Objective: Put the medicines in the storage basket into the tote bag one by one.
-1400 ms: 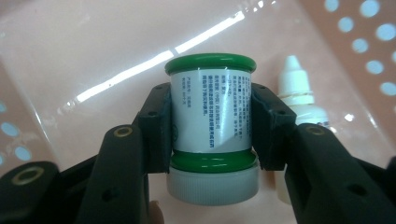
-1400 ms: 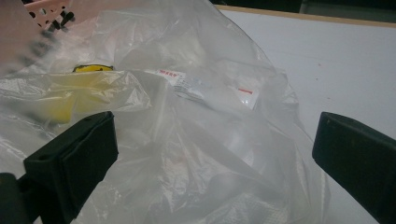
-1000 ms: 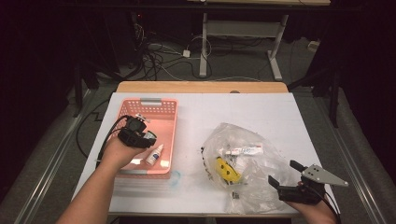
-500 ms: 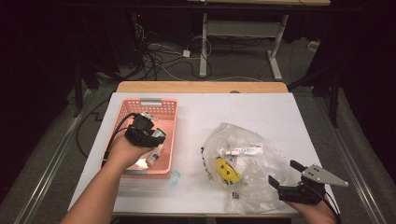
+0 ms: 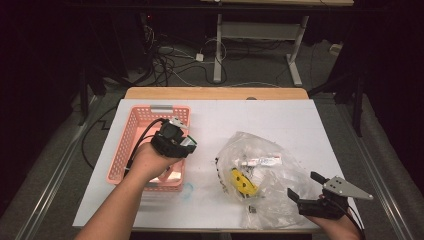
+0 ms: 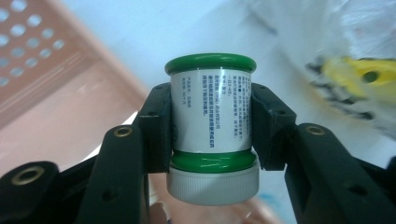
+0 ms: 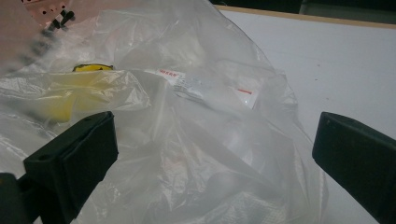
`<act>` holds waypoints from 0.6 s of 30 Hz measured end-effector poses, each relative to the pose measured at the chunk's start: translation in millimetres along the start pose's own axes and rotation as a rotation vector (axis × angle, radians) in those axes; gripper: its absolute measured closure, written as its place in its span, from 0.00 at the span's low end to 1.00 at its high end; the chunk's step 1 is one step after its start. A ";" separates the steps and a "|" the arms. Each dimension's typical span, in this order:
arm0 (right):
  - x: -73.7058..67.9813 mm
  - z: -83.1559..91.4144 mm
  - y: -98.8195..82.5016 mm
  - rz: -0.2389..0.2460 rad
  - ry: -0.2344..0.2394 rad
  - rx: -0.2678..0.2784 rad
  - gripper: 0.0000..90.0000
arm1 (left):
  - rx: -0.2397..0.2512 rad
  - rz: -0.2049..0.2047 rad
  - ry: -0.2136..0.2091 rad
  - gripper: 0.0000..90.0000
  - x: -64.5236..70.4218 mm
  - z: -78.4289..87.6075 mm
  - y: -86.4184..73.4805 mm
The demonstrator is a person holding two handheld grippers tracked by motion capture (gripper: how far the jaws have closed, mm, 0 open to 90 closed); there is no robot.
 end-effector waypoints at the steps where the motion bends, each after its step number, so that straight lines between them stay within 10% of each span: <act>1: 0.3 -0.1 0.0 0.003 0.001 0.002 0.01 | 0.002 -0.013 -0.007 0.60 4.7 -0.9 3.5; 18: 0.0 0.0 0.3 -0.003 0.003 0.002 0.01 | 0.008 -0.127 -0.080 0.60 54.2 -20.6 37.5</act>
Point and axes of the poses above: each handheld gripper's, and its own axes: z roughly backward along the jaws, y roughly out of its top, x roughly to its right, the point moved 2 cm from there along -z, roughly forward along the jaws, and after that the axes turned 7 degrees about -y, right-handed, at the moved point
